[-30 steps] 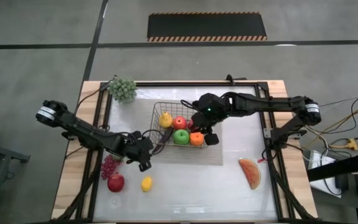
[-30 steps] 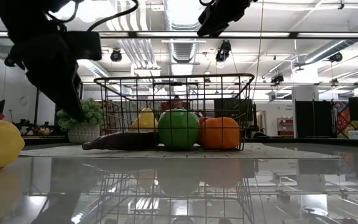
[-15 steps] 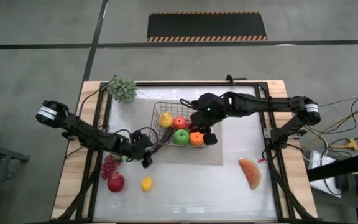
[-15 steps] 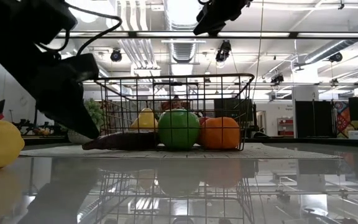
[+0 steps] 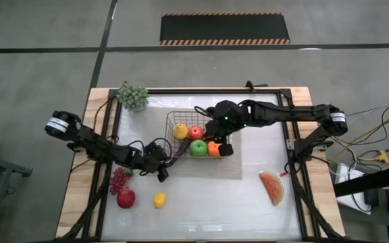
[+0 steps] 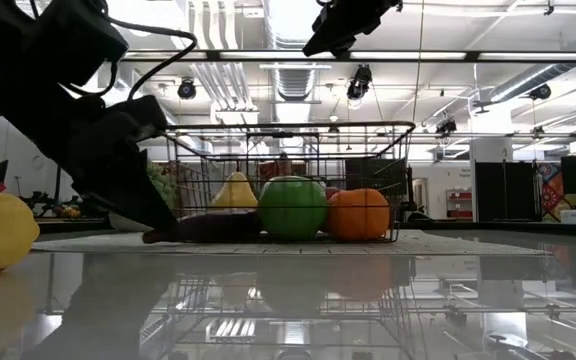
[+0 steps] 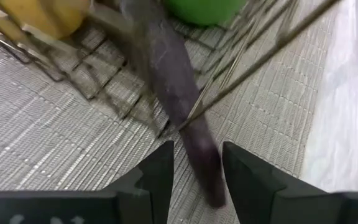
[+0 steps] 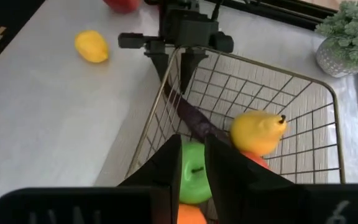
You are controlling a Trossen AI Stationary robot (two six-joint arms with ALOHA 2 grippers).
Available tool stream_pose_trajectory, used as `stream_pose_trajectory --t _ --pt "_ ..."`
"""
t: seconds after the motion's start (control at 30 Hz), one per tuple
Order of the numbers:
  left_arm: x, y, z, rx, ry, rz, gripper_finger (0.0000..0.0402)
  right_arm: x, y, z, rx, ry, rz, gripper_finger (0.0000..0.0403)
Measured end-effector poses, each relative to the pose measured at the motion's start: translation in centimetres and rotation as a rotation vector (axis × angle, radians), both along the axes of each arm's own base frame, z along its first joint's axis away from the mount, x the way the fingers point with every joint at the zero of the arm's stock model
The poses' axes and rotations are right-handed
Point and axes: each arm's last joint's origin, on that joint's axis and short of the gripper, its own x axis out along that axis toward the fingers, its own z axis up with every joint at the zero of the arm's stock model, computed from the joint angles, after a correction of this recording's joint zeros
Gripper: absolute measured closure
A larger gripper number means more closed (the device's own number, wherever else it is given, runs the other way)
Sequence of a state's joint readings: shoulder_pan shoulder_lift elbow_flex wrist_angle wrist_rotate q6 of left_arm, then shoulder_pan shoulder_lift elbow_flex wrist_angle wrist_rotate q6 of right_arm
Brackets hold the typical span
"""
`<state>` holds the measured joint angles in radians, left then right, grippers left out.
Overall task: Build produce basket
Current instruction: Adjust the eggplant in the wire basket
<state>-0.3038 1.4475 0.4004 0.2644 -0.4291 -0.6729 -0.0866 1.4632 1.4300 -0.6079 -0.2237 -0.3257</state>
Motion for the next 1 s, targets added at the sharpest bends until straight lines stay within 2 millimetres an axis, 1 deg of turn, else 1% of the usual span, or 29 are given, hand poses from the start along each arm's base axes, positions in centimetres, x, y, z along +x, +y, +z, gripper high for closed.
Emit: stream_pose_trajectory --t 0.13,0.2,0.27,0.4,0.43,0.63,0.77,0.87,1.0 --pt "0.2 0.0 -0.3 -0.009 0.000 -0.006 0.0283 0.2 0.0 -0.2 0.001 0.000 -0.001 0.0342" --pt "0.2 0.0 -0.3 -0.009 0.000 -0.006 0.0294 0.4 -0.1 -0.5 0.002 0.011 -0.002 0.0342" --pt "0.1 -0.1 -0.3 -0.013 0.000 -0.011 0.0316 0.7 -0.1 -0.9 0.003 0.019 -0.002 0.0342" --pt "0.0 0.0 -0.4 -0.008 0.004 -0.015 0.0380 1.3 -0.2 -1.7 -0.002 0.035 0.003 0.0344" --pt "-0.1 0.0 -0.4 -0.009 0.002 -0.013 0.0389 1.5 -0.2 -2.0 -0.004 0.044 0.001 0.0344" --pt "-0.1 0.1 -0.4 0.054 -0.015 -0.020 0.0399 3.0 -0.4 -4.2 -0.008 0.087 -0.009 0.0344" --pt "-0.2 0.2 -0.5 0.083 -0.016 -0.015 0.0400 4.0 -0.9 -5.9 -0.005 0.117 -0.019 0.0344" --pt "-0.4 0.3 -0.7 0.082 -0.029 -0.010 0.0400 4.8 -1.8 -7.2 0.006 0.132 -0.063 0.0344" --pt "-0.7 0.4 -0.9 0.103 -0.036 0.001 0.0401 5.9 -3.3 -8.1 0.013 0.142 -0.133 0.0335"
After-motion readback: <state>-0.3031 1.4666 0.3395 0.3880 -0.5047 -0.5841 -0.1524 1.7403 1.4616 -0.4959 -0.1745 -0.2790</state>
